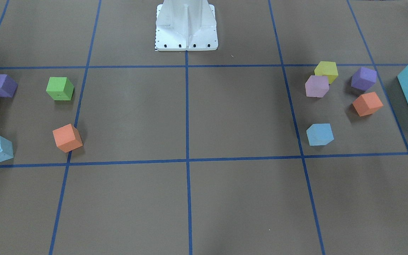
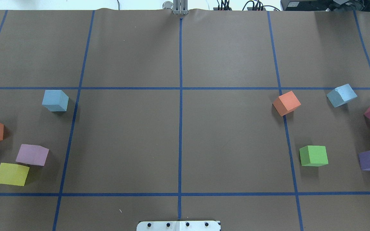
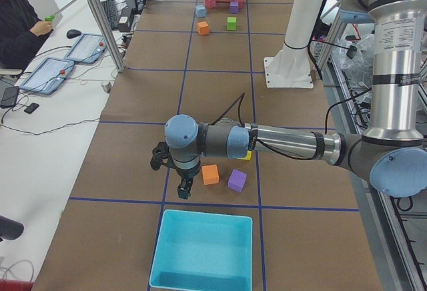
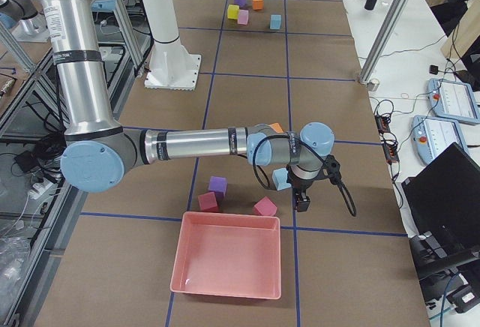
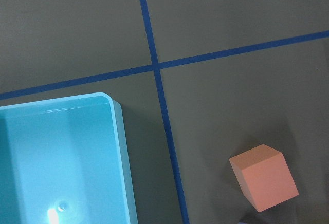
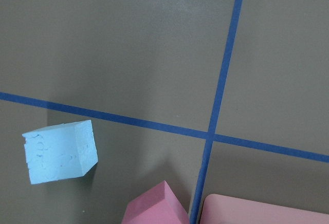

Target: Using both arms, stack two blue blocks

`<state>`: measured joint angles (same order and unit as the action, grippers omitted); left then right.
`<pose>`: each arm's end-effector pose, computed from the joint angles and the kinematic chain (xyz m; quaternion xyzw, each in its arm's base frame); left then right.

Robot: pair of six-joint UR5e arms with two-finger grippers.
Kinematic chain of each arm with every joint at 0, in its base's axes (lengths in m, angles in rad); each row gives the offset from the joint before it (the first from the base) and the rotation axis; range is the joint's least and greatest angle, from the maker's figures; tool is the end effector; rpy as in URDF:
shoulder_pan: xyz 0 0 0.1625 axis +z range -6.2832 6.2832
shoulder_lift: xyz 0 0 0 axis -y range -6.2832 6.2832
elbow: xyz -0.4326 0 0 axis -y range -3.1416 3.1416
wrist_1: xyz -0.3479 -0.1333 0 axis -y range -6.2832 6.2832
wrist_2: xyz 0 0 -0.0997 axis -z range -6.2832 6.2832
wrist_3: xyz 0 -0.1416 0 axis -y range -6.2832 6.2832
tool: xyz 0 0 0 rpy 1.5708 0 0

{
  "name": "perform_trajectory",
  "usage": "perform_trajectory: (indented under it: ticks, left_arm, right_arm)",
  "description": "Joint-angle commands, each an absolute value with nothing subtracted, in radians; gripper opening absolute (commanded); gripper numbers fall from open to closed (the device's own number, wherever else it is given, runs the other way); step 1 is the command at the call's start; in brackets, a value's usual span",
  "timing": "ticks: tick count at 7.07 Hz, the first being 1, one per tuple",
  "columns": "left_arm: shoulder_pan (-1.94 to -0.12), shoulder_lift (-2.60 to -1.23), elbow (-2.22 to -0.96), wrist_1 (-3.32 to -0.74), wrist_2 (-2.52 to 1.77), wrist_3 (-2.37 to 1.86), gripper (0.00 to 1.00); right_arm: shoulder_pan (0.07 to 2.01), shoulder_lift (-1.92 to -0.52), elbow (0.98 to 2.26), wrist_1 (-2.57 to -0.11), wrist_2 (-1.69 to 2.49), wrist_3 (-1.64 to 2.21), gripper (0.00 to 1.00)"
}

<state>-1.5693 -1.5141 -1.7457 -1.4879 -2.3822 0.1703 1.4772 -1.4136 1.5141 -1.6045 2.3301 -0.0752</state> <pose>-0.0300 -0.4241 0.6473 0.0494 0.3918 0.0858 0.9147 -0.0130 -0.5213 0.6507 0.0276 -0.3707 -0.0906 0.9239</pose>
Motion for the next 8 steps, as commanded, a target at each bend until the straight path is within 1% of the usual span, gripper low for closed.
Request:
perform_trajectory:
  ticks: [1,4,5,7,8]
  left_arm:
    - [-1.569,-1.514,-1.746,-1.488,-2.382,0.17,0.98]
    - [-1.569,-1.513,-1.749,-1.488,-2.382,0.17,0.98]
    - [-1.569,-1.513,-1.752,-1.488,-2.382,0.169,0.98]
    - [-1.571,-1.513,-1.753,-1.488,-2.382,0.169,0.98]
    - [-1.571,-1.513,-1.752,-1.488,-2.382,0.169,0.98]
  right_arm:
    - [1.477,-1.413,1.514,-1.605,2.326,-0.075,1.0]
    - [1.454,-1.41,1.549,-1.603,2.326,-0.072,1.0]
    - [1.4,-1.405,1.548,-1.601,2.327,-0.074,1.0]
    - [1.314,-1.35,1.539,-1.588,2.327,0.022,1.0]
    - [1.261,-1.348,1.528,-1.507,2.324,0.099,1.0]
